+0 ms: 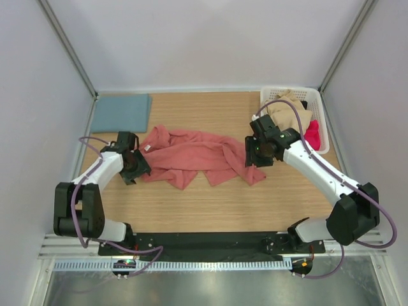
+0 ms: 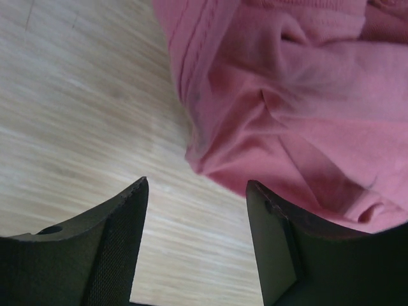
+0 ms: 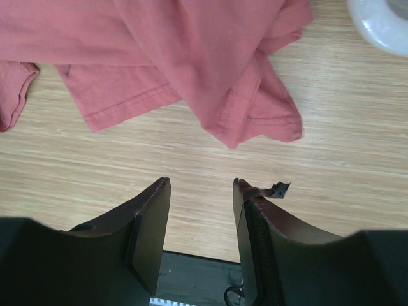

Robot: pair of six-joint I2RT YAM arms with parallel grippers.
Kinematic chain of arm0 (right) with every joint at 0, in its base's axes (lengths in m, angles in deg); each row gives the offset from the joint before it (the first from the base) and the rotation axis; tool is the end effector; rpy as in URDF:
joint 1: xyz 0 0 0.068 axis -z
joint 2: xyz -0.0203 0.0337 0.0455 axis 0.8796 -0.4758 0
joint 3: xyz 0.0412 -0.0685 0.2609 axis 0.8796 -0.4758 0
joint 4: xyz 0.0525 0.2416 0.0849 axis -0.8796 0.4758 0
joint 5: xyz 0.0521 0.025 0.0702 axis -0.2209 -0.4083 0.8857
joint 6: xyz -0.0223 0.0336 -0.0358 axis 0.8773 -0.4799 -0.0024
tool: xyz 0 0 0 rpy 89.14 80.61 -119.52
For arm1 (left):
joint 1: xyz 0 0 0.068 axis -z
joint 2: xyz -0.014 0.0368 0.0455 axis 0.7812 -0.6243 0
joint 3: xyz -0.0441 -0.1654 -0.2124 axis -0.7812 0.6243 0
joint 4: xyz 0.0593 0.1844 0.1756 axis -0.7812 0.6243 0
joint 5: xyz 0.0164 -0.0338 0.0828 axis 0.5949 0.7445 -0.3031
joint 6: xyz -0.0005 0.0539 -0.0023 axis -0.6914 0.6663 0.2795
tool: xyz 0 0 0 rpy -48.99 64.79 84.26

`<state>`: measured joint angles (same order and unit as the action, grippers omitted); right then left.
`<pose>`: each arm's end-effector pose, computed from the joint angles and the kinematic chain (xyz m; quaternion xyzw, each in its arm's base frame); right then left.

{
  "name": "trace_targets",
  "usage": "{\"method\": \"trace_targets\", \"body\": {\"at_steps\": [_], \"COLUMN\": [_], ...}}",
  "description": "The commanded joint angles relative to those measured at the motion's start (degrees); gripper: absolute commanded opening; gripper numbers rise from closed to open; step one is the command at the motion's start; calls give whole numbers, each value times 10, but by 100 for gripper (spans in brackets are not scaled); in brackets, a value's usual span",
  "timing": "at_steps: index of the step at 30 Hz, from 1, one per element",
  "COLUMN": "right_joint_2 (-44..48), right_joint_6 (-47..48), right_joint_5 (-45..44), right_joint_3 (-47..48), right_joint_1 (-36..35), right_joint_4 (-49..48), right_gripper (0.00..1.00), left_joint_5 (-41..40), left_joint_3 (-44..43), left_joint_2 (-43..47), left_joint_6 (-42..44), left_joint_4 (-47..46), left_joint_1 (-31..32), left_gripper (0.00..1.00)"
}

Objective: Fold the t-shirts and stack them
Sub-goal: Flatten the tshirt out

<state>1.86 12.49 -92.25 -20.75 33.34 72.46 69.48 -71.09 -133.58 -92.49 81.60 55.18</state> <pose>0.2400 0.1271 0.2781 -0.0263 0.9732 0.0818 0.2134 0.2475 -0.0144 0.1899 -0.3147 0.9354 -0.0320 0.1582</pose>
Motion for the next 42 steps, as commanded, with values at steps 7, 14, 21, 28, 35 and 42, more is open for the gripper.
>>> {"method": "trace_targets", "body": {"at_steps": [7,14,21,28,35,42], "right_joint_2": [49,36,-2,-52,-103,-190], "right_joint_6": [4,-2,-23,-21,-41,-27], "right_joint_5": [-25,-47,-19,11,76,58], "right_joint_3": [-22,-43,-66,-56,-72,-15], "right_joint_1": [10,11,12,11,9,9], "right_joint_4": [11,10,-5,-17,-108,-136], "right_gripper": [51,55,72,72,72,67], "left_joint_5": [0,-12,-68,-87,-60,-48], "left_joint_3": [-5,-18,-48,-84,-98,-94], "left_joint_2": [-98,-50,124,173,167,173], "left_joint_6": [5,12,37,73,82,79], "left_joint_4": [-88,-38,42,97,77,58], "left_joint_1": [-15,-28,-28,-28,-28,-28], "left_gripper": [40,1,0,0,0,1]}}
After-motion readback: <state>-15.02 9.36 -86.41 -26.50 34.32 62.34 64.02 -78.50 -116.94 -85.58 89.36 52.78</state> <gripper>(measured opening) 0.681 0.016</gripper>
